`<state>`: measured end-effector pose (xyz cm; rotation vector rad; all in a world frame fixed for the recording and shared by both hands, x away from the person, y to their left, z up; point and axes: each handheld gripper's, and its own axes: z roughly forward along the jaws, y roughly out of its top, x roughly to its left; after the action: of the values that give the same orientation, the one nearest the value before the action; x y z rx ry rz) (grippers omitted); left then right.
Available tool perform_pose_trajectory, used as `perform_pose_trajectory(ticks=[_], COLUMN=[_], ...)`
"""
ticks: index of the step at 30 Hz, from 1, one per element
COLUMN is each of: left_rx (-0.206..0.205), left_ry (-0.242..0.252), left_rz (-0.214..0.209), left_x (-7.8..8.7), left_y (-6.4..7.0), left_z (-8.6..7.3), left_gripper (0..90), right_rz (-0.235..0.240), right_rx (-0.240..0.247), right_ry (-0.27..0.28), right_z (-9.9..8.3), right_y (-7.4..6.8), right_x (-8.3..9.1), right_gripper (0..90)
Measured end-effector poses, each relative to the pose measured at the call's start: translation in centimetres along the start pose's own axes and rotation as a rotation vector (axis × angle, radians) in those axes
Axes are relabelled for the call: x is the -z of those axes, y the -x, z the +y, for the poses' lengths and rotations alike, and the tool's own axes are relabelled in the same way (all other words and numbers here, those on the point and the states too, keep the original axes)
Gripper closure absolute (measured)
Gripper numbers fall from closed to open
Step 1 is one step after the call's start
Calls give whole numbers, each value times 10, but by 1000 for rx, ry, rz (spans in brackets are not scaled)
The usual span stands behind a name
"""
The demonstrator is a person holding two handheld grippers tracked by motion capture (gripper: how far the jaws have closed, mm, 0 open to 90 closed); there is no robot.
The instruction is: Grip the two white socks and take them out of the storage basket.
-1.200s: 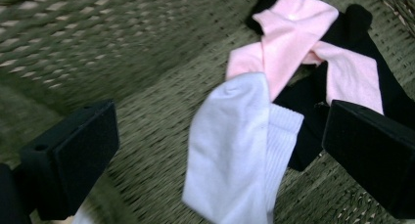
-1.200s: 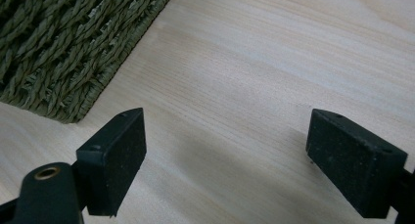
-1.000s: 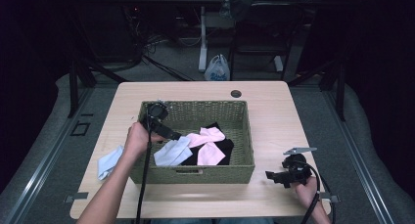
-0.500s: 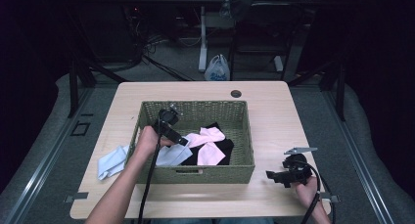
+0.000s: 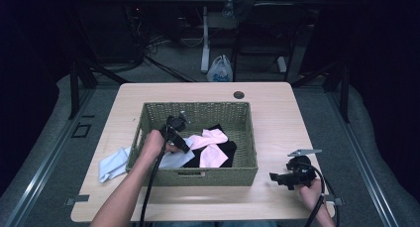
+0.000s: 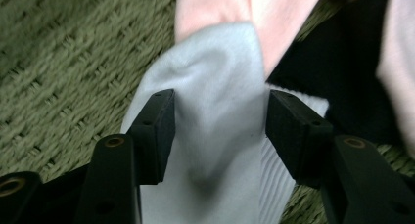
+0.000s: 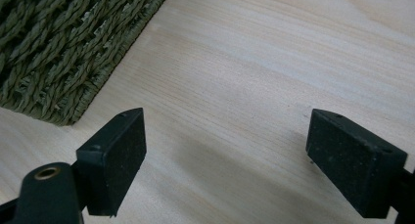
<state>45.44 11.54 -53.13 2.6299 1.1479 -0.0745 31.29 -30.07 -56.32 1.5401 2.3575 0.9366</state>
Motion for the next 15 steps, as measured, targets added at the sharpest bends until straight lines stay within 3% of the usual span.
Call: perform_pose_trajectory(ticks=[4,8,11,15], left_rx=[10,9,-3,-2], left_ry=[-30,-20,-21,12], left_rz=[24,53,56,64], left_x=[-4,-2,1,8], left_y=[-1,-2,-2,-1], left_z=[-1,-3,-3,-3], left_gripper=[590,779,824,839], right_rz=[2,6,6,4], right_rx=[1,1,1,2], right_ry=[1,5,4,3], right_z=[0,0,0,0], right_y=[0,0,0,0], right_x=[0,1,0,0], right_gripper=[147,147,147,147])
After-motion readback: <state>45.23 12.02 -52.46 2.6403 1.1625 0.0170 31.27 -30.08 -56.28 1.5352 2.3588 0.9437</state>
